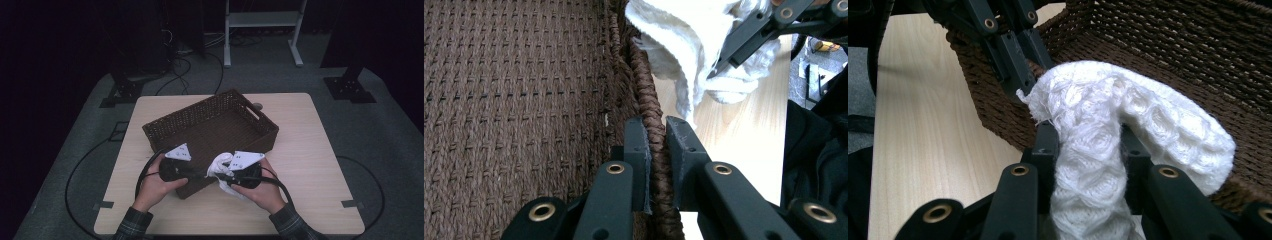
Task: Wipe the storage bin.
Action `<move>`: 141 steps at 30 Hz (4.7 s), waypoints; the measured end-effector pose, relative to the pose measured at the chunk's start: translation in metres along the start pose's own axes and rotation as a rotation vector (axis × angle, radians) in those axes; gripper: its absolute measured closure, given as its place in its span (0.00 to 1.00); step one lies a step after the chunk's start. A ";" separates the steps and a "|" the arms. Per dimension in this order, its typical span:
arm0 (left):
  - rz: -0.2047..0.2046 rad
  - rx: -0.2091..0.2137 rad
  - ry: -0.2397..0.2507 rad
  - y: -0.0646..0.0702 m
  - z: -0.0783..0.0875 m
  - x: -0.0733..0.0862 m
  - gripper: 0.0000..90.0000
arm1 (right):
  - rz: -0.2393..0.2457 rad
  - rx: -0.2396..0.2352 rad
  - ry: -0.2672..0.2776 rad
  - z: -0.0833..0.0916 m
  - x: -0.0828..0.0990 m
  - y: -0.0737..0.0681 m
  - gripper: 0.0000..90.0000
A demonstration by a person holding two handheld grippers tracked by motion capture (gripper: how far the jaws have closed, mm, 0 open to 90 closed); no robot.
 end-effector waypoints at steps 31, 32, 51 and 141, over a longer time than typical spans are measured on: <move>-0.004 -0.015 0.036 0.000 0.026 -0.005 0.91 | -0.008 -0.044 -0.166 -0.040 0.048 -0.005 0.76; -0.002 -0.015 0.036 0.000 0.026 -0.005 0.91 | -0.009 -0.045 -0.166 -0.040 0.048 -0.005 0.76; 0.014 -0.007 0.063 0.011 0.000 -0.019 0.91 | -0.070 -0.035 -0.217 -0.043 0.070 0.004 0.76; 0.032 0.012 0.075 0.009 -0.002 -0.017 0.90 | 0.118 -0.166 -0.064 -0.050 0.015 -0.066 0.76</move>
Point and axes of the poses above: each handheld gripper's, and its own axes: z roughly backward along the jaws, x roughly out of its underside, y roughly to its right, the point moved 7 cm from there along -z, roughly forward along the jaws, and after that the axes turned 4 degrees about y, right-handed, at the moved point
